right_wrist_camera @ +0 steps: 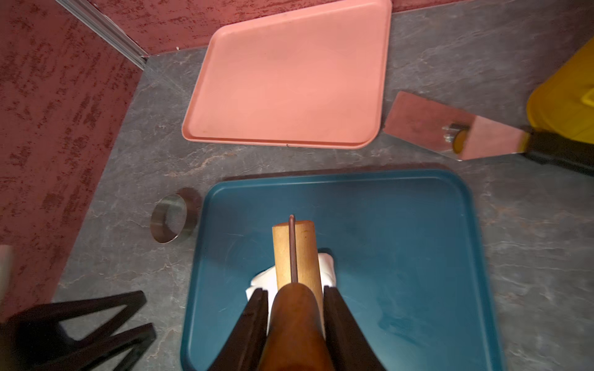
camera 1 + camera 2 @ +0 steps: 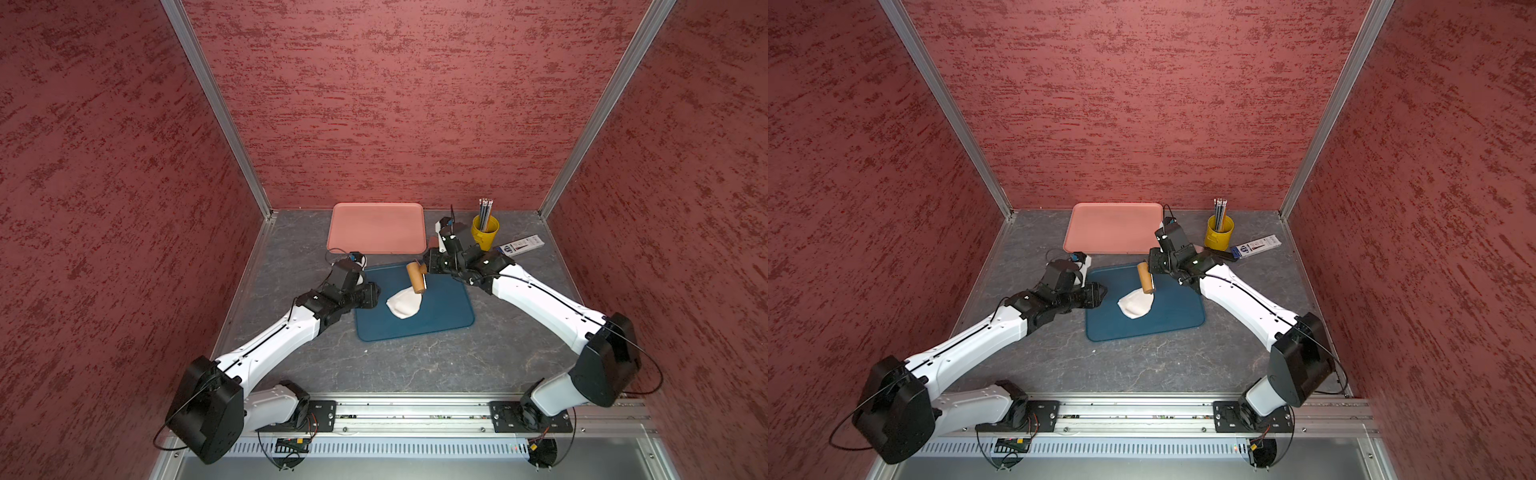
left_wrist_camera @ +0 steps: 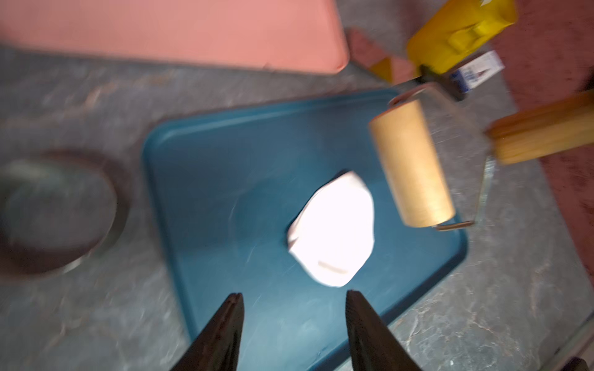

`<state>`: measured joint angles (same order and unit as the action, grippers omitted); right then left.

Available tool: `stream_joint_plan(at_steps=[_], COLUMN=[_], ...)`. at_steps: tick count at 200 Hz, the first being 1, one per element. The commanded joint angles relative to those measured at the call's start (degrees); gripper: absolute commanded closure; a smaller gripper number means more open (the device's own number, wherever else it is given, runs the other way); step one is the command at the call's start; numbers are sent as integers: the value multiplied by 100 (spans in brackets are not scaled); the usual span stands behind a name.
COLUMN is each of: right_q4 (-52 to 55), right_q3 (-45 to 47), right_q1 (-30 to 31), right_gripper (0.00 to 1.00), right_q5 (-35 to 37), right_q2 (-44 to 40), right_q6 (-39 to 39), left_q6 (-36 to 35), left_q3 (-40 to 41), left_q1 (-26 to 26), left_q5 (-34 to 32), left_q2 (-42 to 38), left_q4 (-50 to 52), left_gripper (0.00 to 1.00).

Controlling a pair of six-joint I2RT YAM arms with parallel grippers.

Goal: Roll out the dumpling wrappers from the dough
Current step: Adjust the rolling pin, then flatten out the dough on the work surface.

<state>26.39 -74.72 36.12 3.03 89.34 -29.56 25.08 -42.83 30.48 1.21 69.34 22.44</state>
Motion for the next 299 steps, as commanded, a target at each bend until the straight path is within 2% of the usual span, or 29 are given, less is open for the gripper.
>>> stream_joint_plan(at_steps=[1,19,42,79,102,136,160,210,261,299], right_q4=[-176,28,308,-72,-175,-185,-149,-284,369,-189], right_q3=[-7,41,239,507,510,619,606,806,919,740], right_q1=[58,83,113,388,624,668,710,908,717,1305], right_gripper=[100,100,100,100,100,100,100,100,100,100], right_q5=[73,39,-49,-298,107,443,447,724,1356,644], right_q2=[303,180,-17,65,29,270,518,951,762,1324], right_q6=[-431,-552,-1014,-1573,-1772,-1848,-1957,-2244,-1897,-1980], left_q6=[704,845,937,999,1017,1056,1082,1264,1328,1357], left_q3=[266,430,626,755,807,864,863,908,928,910], left_q1=[-31,-10,63,97,140,190,237,344,387,481], left_q5=[-306,-121,-209,-179,-234,-272,-391,-590,-710,-744], left_q2=[123,259,331,628,791,982,1028,1096,1159,1163], left_q4=[844,742,610,364,196,-12,-5,-69,-52,-195], left_gripper=[52,58,59,61,66,72,76,90,100,100])
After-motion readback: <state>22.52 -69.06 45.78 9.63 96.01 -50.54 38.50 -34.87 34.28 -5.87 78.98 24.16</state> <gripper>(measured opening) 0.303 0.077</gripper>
